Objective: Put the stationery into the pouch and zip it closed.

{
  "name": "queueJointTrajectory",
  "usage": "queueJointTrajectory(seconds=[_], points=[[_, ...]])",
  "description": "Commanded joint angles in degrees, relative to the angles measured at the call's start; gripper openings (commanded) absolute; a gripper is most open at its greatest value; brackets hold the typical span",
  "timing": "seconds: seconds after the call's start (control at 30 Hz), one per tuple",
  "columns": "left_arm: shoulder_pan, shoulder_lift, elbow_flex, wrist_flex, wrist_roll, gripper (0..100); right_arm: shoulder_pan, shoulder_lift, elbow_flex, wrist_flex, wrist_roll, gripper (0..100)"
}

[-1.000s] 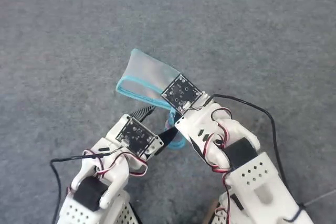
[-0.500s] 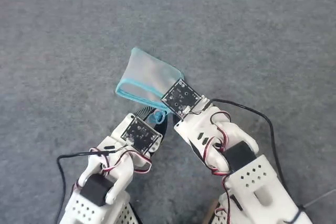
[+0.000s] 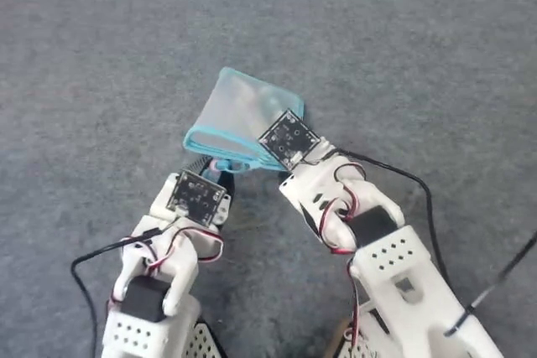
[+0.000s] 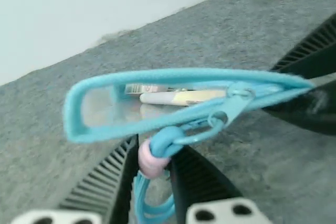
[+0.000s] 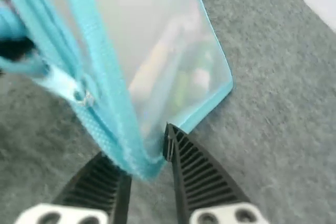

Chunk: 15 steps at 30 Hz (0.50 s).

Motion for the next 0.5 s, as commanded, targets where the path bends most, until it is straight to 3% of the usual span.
queueJointTrajectory(seconds=[0.0,0.47], points=[[-4.2,0.6,-3.9,-1.4,0.9,1,4.8,1.5,-0.3,-0.3,0.6,0.6],[-8.4,0.6,-4.6,-1.4,0.9,1,15.3,2.2,-1.8,-0.3,2.2,0.6]])
